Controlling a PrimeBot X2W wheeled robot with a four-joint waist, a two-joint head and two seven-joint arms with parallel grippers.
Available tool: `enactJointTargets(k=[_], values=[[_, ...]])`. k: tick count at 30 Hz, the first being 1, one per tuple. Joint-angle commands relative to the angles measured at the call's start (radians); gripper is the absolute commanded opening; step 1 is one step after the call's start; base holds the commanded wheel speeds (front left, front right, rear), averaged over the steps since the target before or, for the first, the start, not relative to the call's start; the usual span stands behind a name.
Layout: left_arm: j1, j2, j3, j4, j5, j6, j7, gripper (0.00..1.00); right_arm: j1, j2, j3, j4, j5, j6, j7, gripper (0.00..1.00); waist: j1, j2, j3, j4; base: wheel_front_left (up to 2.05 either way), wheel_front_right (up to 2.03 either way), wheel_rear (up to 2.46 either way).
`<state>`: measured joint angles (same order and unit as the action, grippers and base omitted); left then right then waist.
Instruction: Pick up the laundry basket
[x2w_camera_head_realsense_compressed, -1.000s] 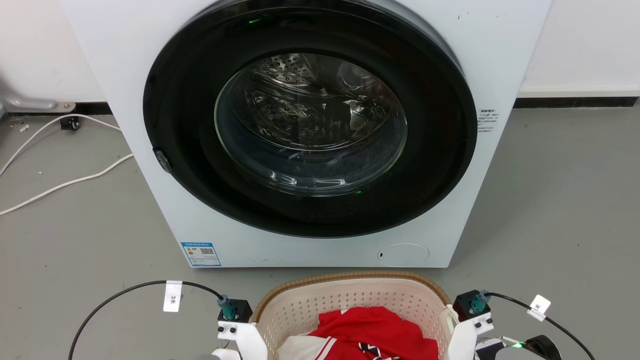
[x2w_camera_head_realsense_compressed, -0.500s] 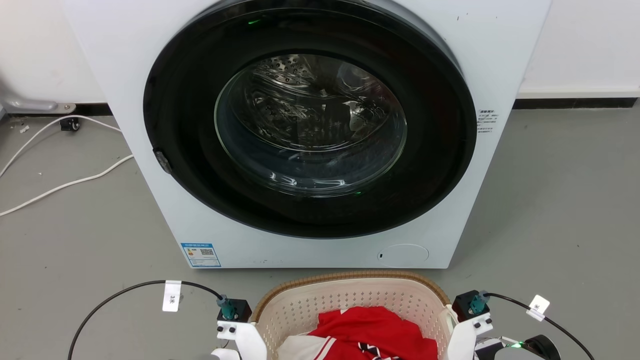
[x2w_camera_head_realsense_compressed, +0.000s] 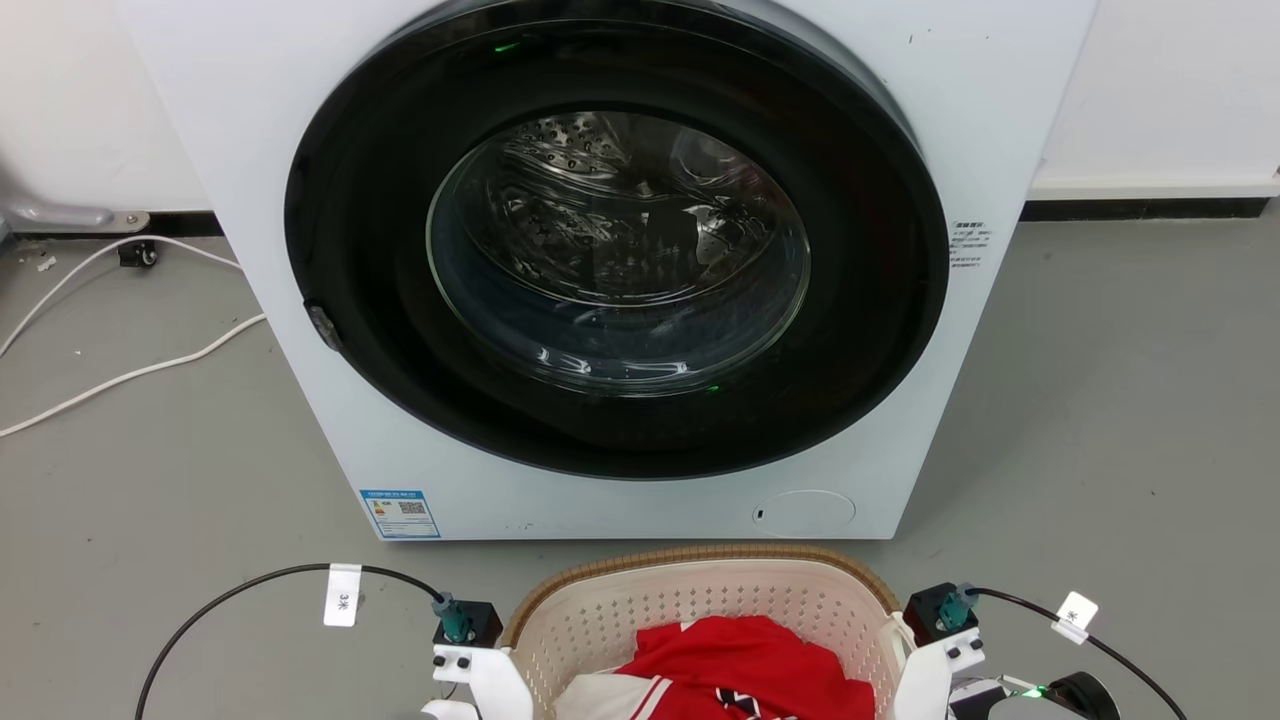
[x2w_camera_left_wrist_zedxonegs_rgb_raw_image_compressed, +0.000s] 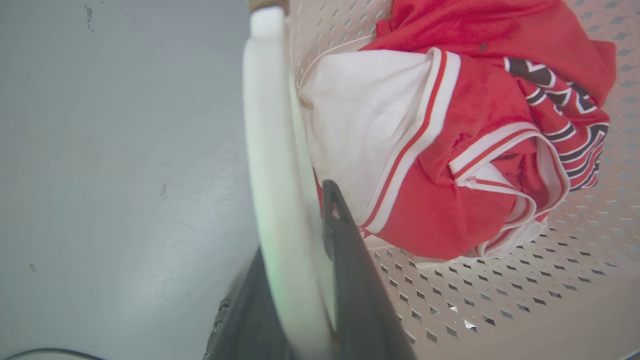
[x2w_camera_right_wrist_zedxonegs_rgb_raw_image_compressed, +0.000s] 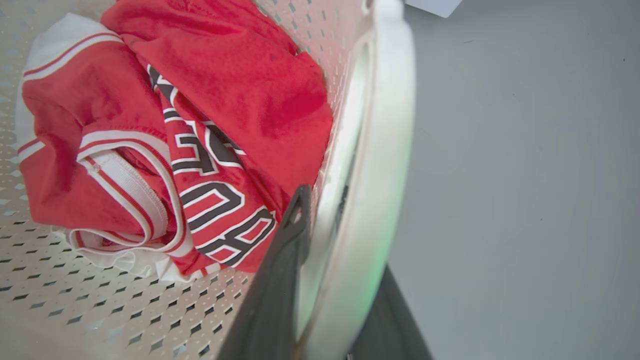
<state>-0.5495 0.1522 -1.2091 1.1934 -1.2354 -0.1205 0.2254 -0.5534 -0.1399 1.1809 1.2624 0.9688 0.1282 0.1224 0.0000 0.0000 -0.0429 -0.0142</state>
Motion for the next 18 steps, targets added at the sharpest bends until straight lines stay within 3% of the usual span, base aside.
enactJointTargets(k=[1,18], values=[[-0.012,-0.013,-0.007,-0.010,0.001,-0.018,-0.006,0.00,-0.018,0.016,0.008,-0.008,0.000,0.005,-0.010,0.00,0.0000,0.0000,0.000,0.000,0.00,0.00,0.00],[-0.009,-0.010,-0.031,-0.008,-0.022,-0.017,-0.014,0.00,-0.022,0.014,0.045,-0.003,0.031,0.005,-0.016,0.00,0.0000,0.0000,0.001,0.001,0.00,0.00,0.00]])
